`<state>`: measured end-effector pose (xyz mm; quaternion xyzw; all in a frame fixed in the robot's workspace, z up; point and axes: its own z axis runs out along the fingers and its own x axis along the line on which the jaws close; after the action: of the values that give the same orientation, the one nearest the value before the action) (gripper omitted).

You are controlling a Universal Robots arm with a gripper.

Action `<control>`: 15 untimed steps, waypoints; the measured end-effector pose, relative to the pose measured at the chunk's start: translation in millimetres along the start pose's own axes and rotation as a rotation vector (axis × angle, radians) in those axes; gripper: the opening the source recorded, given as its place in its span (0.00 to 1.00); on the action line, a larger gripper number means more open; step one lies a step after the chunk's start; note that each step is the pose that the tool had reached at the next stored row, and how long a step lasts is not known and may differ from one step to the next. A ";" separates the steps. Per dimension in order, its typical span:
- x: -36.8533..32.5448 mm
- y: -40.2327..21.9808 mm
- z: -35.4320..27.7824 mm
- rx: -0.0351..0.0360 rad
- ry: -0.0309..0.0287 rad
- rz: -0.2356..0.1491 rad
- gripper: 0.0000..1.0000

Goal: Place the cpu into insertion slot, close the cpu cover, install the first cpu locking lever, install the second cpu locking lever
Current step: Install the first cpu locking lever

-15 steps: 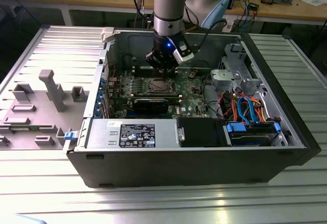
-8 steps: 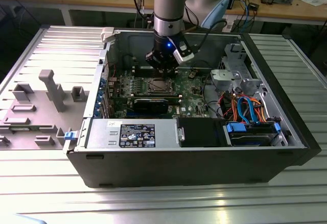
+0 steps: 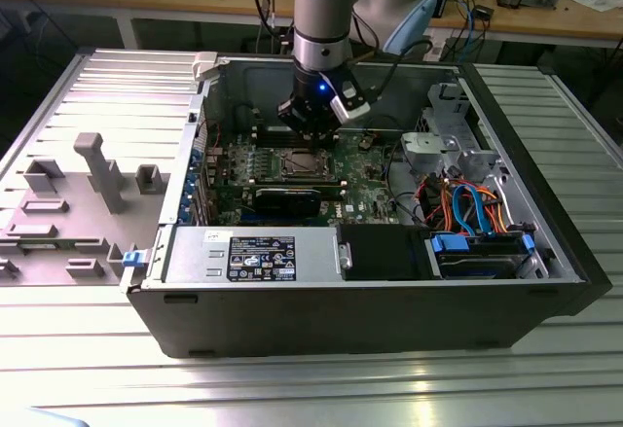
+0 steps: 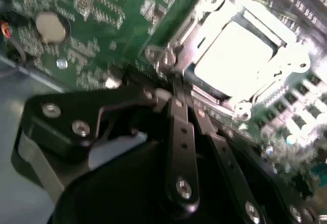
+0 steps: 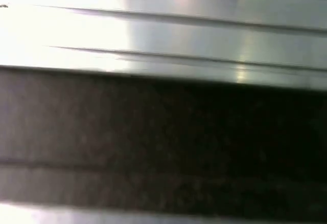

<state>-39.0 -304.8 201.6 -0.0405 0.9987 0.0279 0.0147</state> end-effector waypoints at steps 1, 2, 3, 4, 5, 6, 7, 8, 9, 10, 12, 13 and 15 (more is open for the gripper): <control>0.0 0.0 -0.1 -0.0056 -0.0004 0.000 0.11; 0.0 0.0 -0.1 -0.0096 -0.0006 0.000 0.11; 0.0 0.1 -0.5 -0.0110 -0.0008 0.000 0.11; -0.1 0.3 -1.5 -0.0119 -0.0014 0.000 0.11; -0.2 0.5 -3.1 -0.0122 -0.0015 0.000 0.11; -0.2 0.4 -4.9 -0.0112 -0.0010 0.000 0.11; -0.2 0.4 -6.3 -0.0108 -0.0008 0.000 0.11; -0.2 0.4 -6.9 -0.0106 -0.0008 0.000 0.11; -0.3 0.5 -6.9 -0.0101 -0.0009 0.000 0.11; -0.4 0.3 -7.0 -0.0086 -0.0005 0.000 0.11; -0.3 -2.5 -7.1 -0.0066 0.0010 0.000 0.11; -0.2 -4.1 -7.2 -0.0065 0.0016 0.000 0.11; -0.1 -5.5 -7.2 -0.0068 0.0021 0.000 0.11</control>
<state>-38.6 -310.7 208.5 -0.0404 0.9986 0.0312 0.0135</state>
